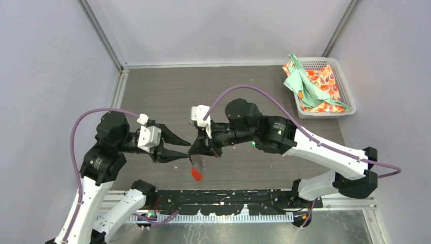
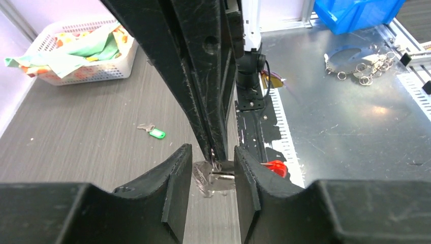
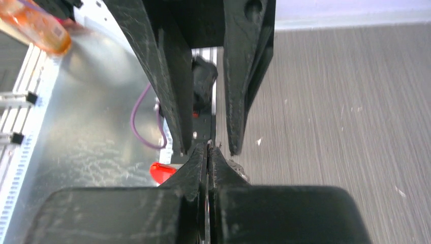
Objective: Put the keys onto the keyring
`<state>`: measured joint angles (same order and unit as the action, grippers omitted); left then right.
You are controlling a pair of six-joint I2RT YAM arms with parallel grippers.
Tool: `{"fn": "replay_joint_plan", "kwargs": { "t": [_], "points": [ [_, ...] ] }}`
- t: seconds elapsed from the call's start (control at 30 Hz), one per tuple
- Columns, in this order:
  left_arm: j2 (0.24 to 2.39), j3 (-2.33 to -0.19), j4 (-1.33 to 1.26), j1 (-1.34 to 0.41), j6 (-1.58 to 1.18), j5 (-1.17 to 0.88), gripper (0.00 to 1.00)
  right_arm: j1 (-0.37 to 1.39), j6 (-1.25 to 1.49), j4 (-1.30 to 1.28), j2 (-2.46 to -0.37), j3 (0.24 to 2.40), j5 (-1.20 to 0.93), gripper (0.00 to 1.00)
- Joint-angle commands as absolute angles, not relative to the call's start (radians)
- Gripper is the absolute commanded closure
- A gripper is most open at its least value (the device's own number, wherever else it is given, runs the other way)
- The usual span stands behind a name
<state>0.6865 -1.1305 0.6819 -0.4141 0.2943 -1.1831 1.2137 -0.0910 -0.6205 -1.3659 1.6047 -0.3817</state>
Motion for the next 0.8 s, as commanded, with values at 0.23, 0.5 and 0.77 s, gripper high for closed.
{"fn": "replay_joint_plan", "kwargs": {
  "t": [0.23, 0.5, 0.77],
  "points": [
    [0.677, -1.126, 0.492, -0.416, 0.140, -1.151, 0.69, 1.218, 0.044, 0.081, -1.240, 1.338, -0.333, 0.99],
    [0.649, -1.133, 0.566, -0.416, 0.187, -1.111, 0.73, 1.219, 0.035, 0.188, -1.185, 1.251, -0.269, 0.99],
    [0.660, -1.163, 0.450, -0.416, -0.027, -1.139, 0.47, 1.218, 0.058, 0.277, -1.121, 1.161, -0.243, 0.99]
  ]
}}
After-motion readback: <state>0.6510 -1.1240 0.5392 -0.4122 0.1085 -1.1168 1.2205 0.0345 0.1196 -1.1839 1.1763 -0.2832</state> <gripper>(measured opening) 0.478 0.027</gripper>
